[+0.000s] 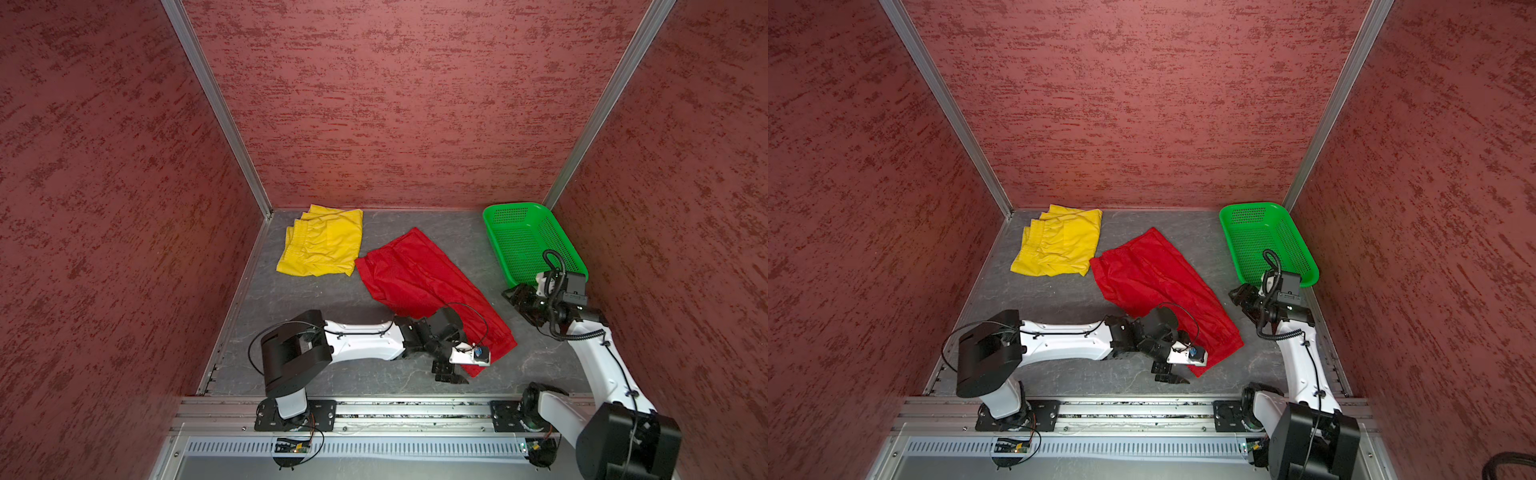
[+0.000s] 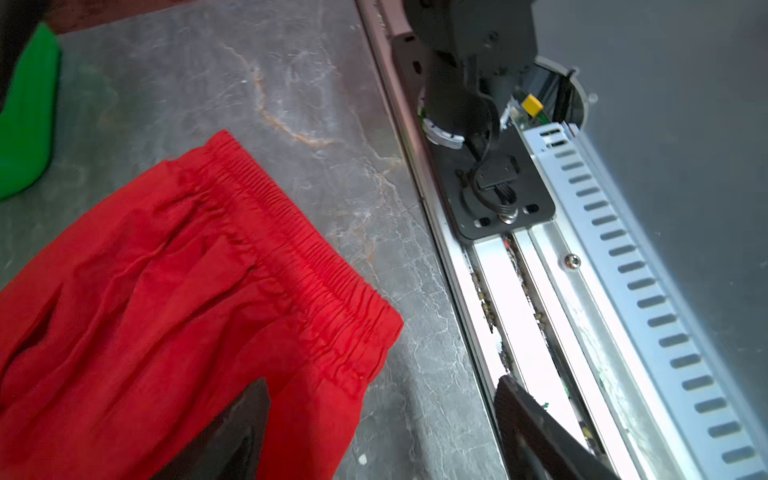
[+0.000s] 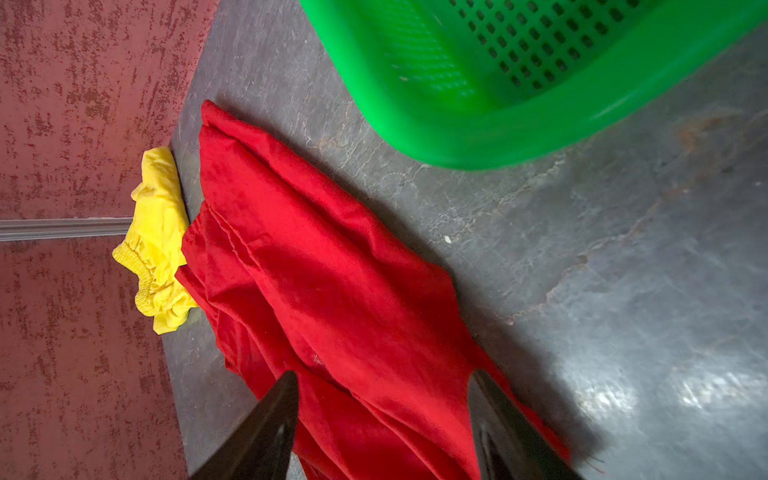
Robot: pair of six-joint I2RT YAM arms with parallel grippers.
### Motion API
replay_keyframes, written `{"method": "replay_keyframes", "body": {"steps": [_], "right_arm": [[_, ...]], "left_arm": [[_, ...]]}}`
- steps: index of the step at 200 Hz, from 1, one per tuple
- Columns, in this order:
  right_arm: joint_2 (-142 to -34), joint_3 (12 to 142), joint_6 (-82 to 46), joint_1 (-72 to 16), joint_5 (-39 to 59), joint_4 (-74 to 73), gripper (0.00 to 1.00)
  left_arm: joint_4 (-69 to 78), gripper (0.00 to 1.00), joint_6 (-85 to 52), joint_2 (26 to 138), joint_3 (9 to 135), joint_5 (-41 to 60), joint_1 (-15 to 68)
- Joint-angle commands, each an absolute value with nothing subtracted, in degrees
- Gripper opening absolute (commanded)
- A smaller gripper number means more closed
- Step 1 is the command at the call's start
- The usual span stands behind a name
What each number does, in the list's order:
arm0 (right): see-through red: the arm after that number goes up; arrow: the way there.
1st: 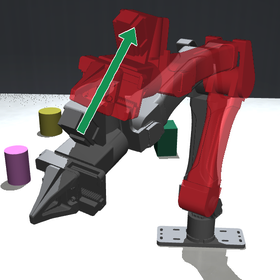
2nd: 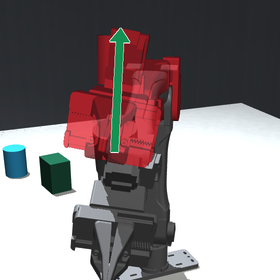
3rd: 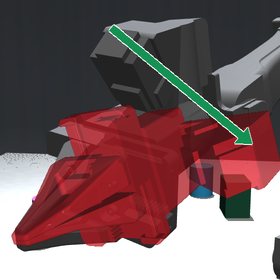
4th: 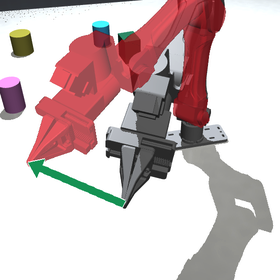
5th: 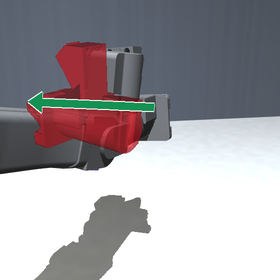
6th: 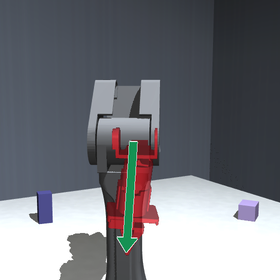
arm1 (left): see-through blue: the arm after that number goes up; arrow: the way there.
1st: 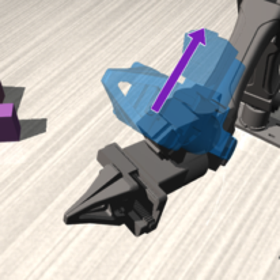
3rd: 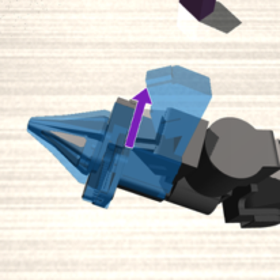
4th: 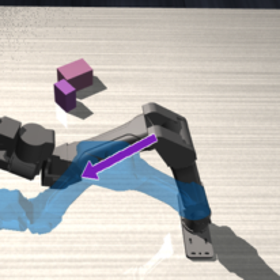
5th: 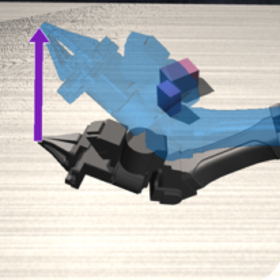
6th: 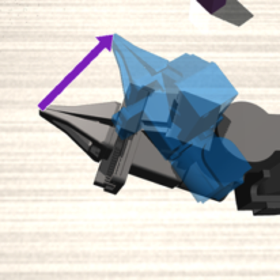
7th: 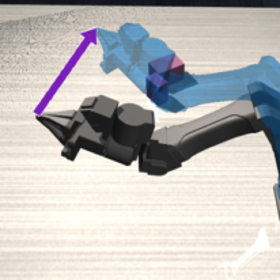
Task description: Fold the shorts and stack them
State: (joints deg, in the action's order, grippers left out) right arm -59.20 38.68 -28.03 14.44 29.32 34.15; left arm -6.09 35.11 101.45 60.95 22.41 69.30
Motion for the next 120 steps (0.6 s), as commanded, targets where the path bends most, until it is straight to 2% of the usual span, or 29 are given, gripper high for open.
{"method": "replay_keyframes", "body": {"steps": [1, 43, 62, 68, 82, 99, 107, 120], "right_arm": [[-58.45, 37.27, -28.26, 15.29, 31.47, 32.63, 0.69], [-58.2, 35.7, -30.04, 15.29, 31.44, 31.69, 0.77], [-56.95, 34.66, -29.25, 15.3, 30.81, 32.88, 0.78], [-56.53, 34.26, -28.89, 15.29, 30.9, 33.23, 0.79], [-55.46, 33.99, -28.58, 15.34, 29.69, 35.07, 0.8], [-54.14, 34.66, -28.56, 15.29, 28.31, 37.44, 0.83], [-53.35, 34.95, -29.03, 15.29, 28.72, 38.23, 0.88], [-51.56, 34.84, -30.85, 15.23, 32.06, 38.39, 0.98]], "left_arm": [[-1.83, 0.87, 41.84, 105.26, 62.59, 20.52, 70.02], [3.2, 0.9, 43.36, 110.99, 64.1, 14.45, 70.53], [4.97, 0.86, 43.17, 112.28, 64.01, 10.77, 70.61], [5.88, 0.83, 42.87, 112.48, 63.81, 9.68, 70.58], [7.27, 0.64, 41.96, 112.74, 63.62, 9.01, 70.49], [6.73, 0.51, 39.01, 113.5, 64.77, 8.33, 70.29], [6.21, 0.47, 36.69, 113.64, 65.65, 8.56, 69.94], [5.9, 0.34, 30.35, 113.34, 66.97, 9.83, 68.57]]}}
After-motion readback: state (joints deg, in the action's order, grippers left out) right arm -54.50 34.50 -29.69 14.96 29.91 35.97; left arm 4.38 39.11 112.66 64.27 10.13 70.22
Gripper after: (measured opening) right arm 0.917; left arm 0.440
